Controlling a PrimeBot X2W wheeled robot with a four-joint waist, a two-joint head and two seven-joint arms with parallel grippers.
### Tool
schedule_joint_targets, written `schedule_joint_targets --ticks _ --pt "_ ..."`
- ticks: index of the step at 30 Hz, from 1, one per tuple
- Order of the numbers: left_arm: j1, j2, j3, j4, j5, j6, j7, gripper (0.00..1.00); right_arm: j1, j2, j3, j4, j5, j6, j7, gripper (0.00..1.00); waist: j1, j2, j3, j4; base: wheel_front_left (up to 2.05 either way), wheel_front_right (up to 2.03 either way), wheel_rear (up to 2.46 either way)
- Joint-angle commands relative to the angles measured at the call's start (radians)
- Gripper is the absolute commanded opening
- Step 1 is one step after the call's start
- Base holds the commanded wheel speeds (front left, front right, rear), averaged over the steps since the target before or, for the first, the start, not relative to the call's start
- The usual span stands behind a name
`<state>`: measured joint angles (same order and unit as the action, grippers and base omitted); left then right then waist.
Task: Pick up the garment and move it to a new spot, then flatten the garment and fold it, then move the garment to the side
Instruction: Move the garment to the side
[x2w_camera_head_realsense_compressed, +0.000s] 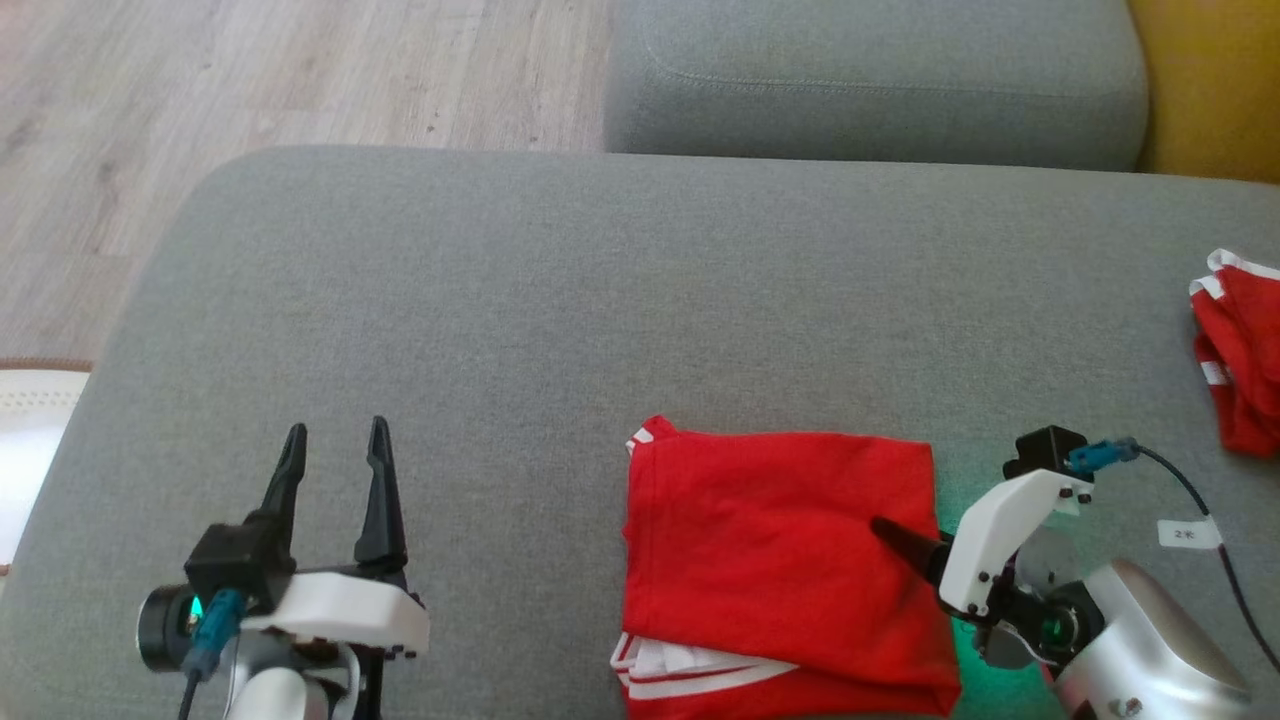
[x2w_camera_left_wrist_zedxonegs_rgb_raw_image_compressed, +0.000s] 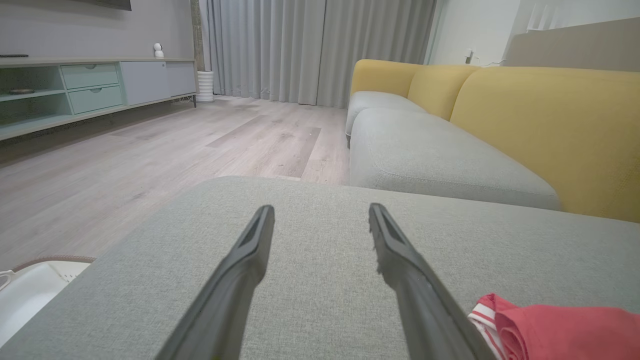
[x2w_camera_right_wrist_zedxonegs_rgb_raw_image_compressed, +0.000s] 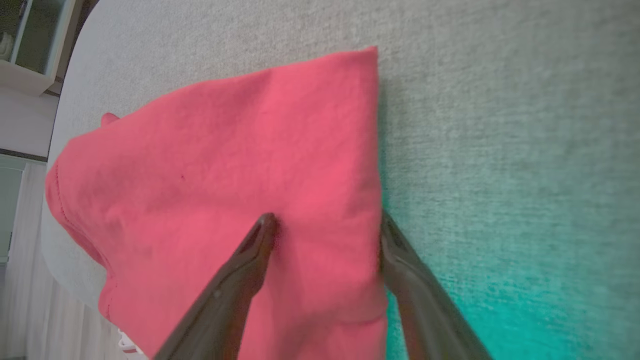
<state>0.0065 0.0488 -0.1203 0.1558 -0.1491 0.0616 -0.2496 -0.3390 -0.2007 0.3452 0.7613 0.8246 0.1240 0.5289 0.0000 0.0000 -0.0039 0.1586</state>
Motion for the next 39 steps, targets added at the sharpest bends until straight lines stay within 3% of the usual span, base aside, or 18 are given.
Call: schedule_joint_targets --ticks 1,9,17,31,39 --pt "-0.047 0.001 0.028 -0.034 0.006 0.003 -0.012 1.0 0.009 0.012 0.035 -0.006 0.009 0.007 0.007 0.0 0.0 0.0 0.001 -0.001 0.0 0.0 0.0" --pt "-0.055 0.001 0.023 -0.037 0.004 -0.002 -0.012 1.0 -0.039 -0.024 0.037 -0.043 0.003 0.007 -0.147 0.0 0.0 0.0 -0.003 -0.037 0.0 0.0 0.0" --pt "-0.069 0.001 -0.016 -0.043 -0.009 -0.01 -0.012 1.0 -0.09 -0.065 0.039 -0.05 0.009 0.007 -0.207 0.0 0.0 0.0 -0.006 -0.121 0.0 0.0 0.0" --pt "-0.125 0.001 -0.118 -0.034 -0.031 -0.005 -0.012 1.0 -0.148 -0.112 0.043 -0.098 0.028 0.007 -0.271 0.0 0.0 0.0 0.029 -0.396 0.0 0.0 0.0" --pt "-0.164 0.001 -0.162 -0.018 -0.031 0.001 -0.012 1.0 -0.153 -0.122 0.051 -0.127 0.05 0.007 -0.295 0.0 0.0 0.0 0.061 -0.494 0.0 0.0 0.0"
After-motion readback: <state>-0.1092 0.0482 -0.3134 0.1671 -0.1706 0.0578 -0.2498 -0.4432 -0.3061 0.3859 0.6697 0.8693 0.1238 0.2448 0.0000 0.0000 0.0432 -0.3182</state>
